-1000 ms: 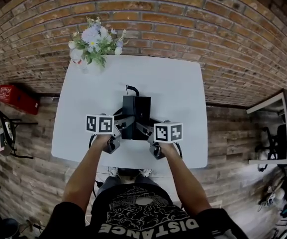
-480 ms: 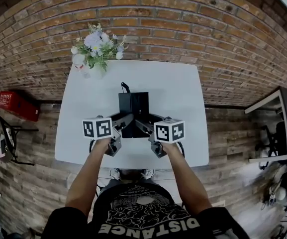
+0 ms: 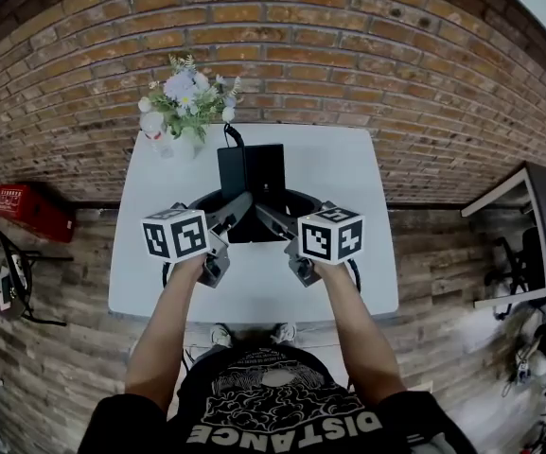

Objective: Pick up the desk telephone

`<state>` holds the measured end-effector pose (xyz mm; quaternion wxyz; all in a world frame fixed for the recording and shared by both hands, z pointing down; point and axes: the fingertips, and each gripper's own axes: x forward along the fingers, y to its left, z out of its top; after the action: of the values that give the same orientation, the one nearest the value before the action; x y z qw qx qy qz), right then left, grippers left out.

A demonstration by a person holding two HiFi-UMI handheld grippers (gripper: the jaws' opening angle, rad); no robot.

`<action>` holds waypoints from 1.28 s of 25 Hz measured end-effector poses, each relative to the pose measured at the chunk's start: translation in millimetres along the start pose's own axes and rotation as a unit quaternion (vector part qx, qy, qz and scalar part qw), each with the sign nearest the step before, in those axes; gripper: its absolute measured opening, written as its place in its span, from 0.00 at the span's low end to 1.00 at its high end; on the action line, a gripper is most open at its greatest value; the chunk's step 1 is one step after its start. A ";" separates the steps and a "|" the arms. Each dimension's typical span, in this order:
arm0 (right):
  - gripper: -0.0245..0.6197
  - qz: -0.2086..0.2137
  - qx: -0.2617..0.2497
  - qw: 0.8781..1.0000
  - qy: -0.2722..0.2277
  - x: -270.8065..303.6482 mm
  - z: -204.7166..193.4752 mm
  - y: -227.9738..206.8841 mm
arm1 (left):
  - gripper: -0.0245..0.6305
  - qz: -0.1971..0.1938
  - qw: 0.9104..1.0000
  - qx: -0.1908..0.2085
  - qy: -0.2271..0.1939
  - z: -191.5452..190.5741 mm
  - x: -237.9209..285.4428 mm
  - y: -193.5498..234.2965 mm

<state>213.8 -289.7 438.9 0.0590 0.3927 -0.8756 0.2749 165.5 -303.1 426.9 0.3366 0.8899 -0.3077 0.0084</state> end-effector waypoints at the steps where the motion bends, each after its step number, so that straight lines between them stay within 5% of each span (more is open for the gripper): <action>1: 0.44 0.001 -0.005 1.000 -0.008 -1.6 7.1 3.0 | 0.33 -0.003 1.000 0.007 -0.005 6.9 -1.3 -4.7; 10: 0.44 0.007 -0.045 0.997 -0.068 -18.6 65.5 28.6 | 0.33 -0.011 0.996 0.077 -0.043 63.1 -14.5 -44.7; 32: 0.44 0.000 -0.157 0.971 -0.179 -68.0 164.5 93.0 | 0.33 -0.047 0.967 0.199 -0.153 151.1 -56.0 -131.8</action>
<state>211.8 -281.7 238.2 -0.0383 0.4212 -0.9042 0.0591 164.0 -287.0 219.4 0.1017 0.9432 -0.3053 -0.0828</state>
